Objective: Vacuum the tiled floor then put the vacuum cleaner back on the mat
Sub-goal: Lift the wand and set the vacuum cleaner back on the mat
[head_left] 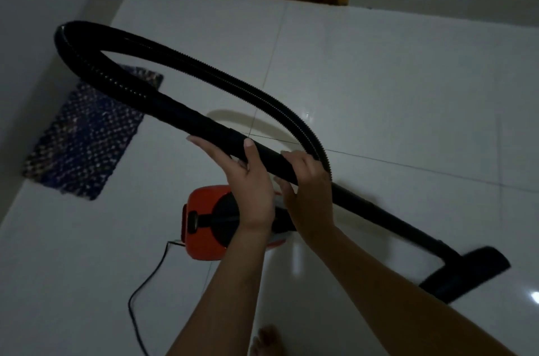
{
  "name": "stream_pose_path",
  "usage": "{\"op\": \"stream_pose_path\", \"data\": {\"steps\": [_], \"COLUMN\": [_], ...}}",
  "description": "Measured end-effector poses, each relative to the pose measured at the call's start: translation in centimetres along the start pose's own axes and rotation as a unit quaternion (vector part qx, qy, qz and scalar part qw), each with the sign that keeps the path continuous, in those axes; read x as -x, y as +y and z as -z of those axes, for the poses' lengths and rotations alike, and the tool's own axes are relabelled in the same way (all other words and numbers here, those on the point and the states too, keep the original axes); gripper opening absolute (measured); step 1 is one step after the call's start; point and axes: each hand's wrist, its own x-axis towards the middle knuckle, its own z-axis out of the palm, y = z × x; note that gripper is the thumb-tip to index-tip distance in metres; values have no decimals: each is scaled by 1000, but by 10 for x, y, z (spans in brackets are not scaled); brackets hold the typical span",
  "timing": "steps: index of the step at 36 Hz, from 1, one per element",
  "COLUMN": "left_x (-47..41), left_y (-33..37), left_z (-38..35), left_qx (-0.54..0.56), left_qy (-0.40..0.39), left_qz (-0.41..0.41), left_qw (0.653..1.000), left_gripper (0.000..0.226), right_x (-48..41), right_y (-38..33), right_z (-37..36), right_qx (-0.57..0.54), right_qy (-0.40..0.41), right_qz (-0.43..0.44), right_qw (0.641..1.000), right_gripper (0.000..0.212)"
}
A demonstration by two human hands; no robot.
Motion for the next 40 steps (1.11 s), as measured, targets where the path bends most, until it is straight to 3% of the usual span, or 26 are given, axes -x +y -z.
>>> {"op": "stream_pose_path", "data": {"steps": [6, 10, 13, 16, 19, 22, 26, 31, 40], "left_x": [-8, -17, -23, -29, -35, -39, -36, -22, -16], "left_y": [-37, -55, -67, -74, -78, -83, -86, -85, -68], "left_z": [13, 14, 6, -8, -20, -24, -29, -42, -63], "left_qx": [2, -18, -13, 2, 19, 43, 67, 101, 87], "left_qy": [54, 82, 91, 93, 92, 85, 70, 66, 24], "left_qz": [-7, -65, -119, -157, -186, -200, -219, -201, -154], "left_qw": [999, 994, 989, 983, 978, 975, 971, 972, 984], "left_gripper": [79, 72, 69, 66, 64, 65, 72, 77, 76], "right_x": [3, -8, -25, -49, -76, -92, -94, -89, -81], "right_y": [31, 49, 56, 73, 100, 121, 125, 127, 147], "right_z": [-20, -11, -1, -1, -15, -30, -36, -20, 31], "right_qx": [-82, -210, -278, -256, -145, -84, -138, -203, -224], "right_qy": [-58, -177, -197, -126, -76, -129, -208, -114, 49], "right_qz": [138, 128, 105, 105, 80, 14, -63, -29, 75], "right_qw": [985, 953, 934, 953, 983, 988, 966, 972, 971], "right_gripper": [42, 45, 36, 32, 38, 52, 62, 39, 64]}}
